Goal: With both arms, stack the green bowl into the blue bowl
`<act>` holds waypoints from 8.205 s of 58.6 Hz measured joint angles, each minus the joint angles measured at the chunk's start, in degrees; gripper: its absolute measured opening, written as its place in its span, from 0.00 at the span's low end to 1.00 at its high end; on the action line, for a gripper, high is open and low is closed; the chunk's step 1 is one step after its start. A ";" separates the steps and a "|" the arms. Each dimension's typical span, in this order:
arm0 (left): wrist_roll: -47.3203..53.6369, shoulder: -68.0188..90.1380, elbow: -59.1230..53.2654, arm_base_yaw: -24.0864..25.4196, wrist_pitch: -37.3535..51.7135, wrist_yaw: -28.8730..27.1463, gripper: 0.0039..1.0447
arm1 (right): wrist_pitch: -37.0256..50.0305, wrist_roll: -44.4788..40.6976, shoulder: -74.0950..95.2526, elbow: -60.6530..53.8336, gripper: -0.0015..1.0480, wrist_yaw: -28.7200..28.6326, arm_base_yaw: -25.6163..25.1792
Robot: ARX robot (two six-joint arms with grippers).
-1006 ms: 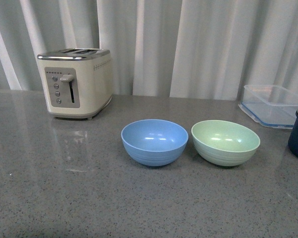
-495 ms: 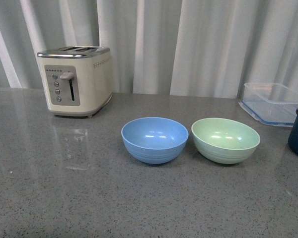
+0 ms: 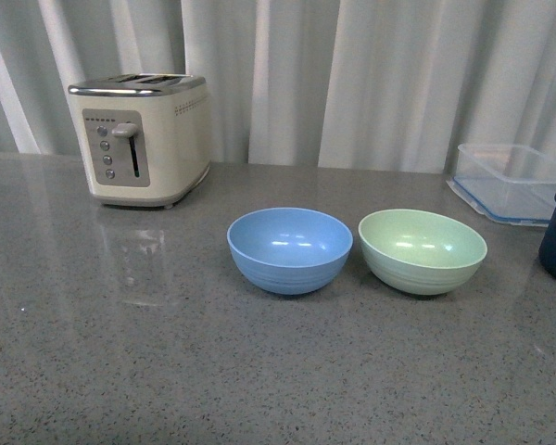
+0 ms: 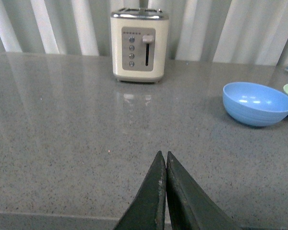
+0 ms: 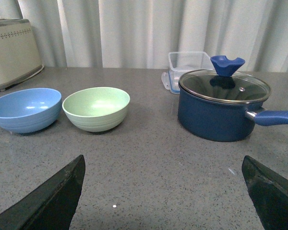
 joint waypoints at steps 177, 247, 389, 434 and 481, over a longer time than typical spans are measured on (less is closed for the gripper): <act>0.13 -0.42 0.00 0.00 -0.33 -0.04 0.94 | -10.71 14.60 105.39 81.90 0.01 4.11 19.21; 0.13 -0.42 0.00 0.00 -0.33 -0.04 0.94 | -1.99 14.93 105.35 78.88 0.73 2.91 20.48; 0.13 -0.48 0.00 0.00 -0.33 0.04 0.94 | 17.14 0.00 16.83 -0.04 0.01 0.15 0.00; 0.15 -0.50 0.00 0.00 -0.33 0.07 0.94 | 0.00 -0.07 0.02 0.00 0.06 0.00 0.00; 0.15 -0.52 0.00 0.00 -0.33 0.04 0.94 | 0.00 -0.02 0.02 0.00 0.90 0.02 0.00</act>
